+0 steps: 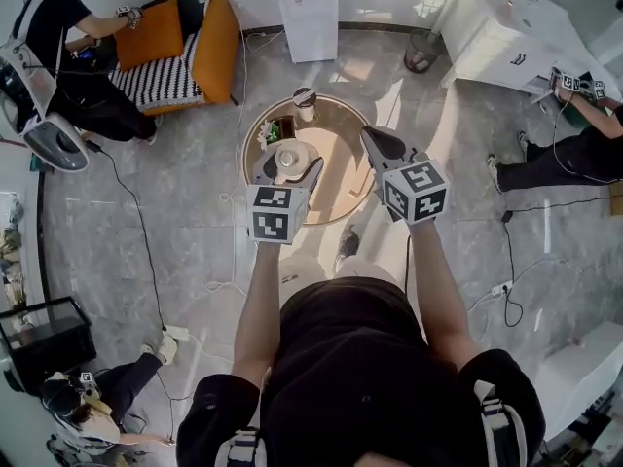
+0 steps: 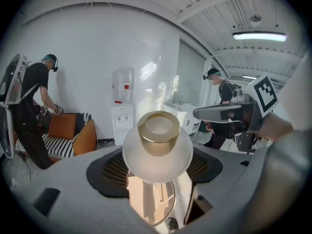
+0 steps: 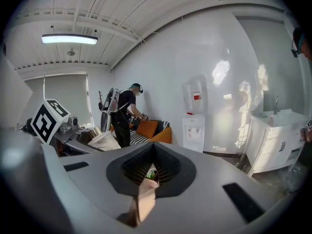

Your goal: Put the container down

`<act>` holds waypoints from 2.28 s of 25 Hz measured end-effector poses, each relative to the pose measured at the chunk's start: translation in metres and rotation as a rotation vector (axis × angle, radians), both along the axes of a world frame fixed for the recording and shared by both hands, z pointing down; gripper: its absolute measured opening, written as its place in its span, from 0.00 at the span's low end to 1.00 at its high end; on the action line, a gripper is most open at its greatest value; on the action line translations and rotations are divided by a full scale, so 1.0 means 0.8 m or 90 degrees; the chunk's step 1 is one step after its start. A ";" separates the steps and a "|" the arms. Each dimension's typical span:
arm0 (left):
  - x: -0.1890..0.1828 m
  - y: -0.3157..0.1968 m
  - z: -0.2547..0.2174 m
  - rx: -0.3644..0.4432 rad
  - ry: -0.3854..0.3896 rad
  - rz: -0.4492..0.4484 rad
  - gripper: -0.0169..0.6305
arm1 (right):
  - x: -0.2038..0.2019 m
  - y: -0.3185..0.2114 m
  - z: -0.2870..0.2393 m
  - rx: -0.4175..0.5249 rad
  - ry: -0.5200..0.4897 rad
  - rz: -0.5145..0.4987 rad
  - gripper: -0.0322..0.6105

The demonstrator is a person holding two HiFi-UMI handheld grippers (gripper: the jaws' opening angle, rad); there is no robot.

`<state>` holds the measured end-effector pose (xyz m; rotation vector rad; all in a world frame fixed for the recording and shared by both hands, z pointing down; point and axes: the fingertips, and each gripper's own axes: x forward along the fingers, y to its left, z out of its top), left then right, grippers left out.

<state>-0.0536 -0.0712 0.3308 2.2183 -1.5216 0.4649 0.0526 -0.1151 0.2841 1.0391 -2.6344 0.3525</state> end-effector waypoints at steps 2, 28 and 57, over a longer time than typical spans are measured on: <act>0.003 -0.004 0.011 -0.004 0.003 -0.016 0.56 | 0.004 -0.005 0.011 -0.010 0.002 -0.012 0.05; 0.033 -0.046 0.277 -0.090 -0.044 0.035 0.56 | 0.038 -0.012 0.245 -0.126 0.034 0.006 0.05; 0.040 -0.168 0.562 -0.090 -0.091 0.102 0.56 | -0.019 -0.112 0.438 -0.159 0.042 0.045 0.05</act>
